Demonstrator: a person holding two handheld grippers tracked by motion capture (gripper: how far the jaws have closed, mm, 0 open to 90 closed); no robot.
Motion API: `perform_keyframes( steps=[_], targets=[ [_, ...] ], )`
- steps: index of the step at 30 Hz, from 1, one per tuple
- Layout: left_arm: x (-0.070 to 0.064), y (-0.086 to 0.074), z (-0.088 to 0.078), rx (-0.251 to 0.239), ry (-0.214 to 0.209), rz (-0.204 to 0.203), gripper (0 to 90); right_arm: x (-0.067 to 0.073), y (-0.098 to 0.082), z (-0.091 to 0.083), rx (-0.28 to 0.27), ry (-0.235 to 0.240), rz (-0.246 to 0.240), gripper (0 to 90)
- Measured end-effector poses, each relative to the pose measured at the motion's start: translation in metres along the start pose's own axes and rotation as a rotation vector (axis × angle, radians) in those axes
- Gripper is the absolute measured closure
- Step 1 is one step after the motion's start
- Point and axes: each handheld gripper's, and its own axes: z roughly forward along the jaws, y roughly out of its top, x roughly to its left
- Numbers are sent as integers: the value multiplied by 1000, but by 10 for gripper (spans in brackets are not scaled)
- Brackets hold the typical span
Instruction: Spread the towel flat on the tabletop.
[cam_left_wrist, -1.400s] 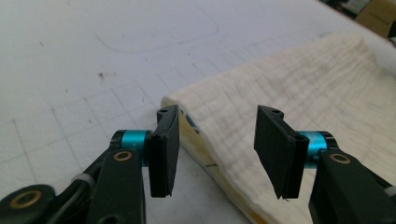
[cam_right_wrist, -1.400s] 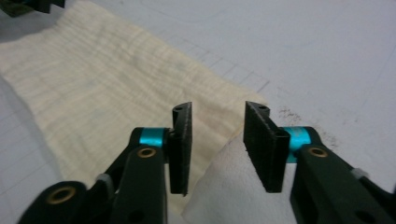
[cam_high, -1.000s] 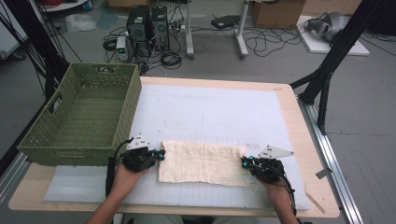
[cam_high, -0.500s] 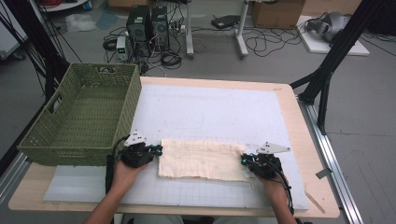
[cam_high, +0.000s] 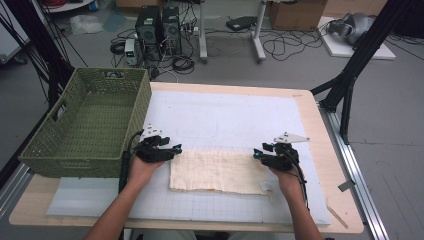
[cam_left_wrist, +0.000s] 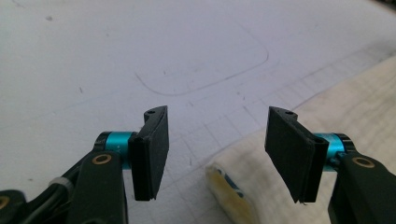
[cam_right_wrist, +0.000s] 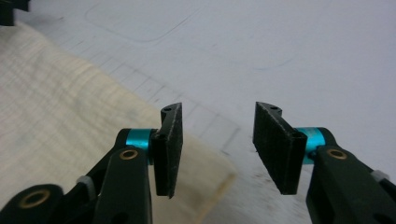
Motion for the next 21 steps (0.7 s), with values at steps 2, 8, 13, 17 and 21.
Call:
perform_keyframes(
  steps=[2, 8, 13, 17, 21],
  targets=[
    [-2, -3, 6, 46, -11, 23, 450, 0, -1, 10, 43, 28, -4, 526],
    [-9, -7, 8, 82, -34, 101, 786, 1, -8, 21, 105, 29, -39, 749],
    [-7, -6, 5, 21, -4, 95, 865, 10, -6, 18, 125, -11, -137, 868],
    [-4, -3, 5, -27, 4, 42, 865, 8, -5, 19, 119, -66, -133, 867],
    [-5, 3, 12, -35, 29, 67, 865, 10, -2, 23, 117, -121, -154, 867]
  ],
)
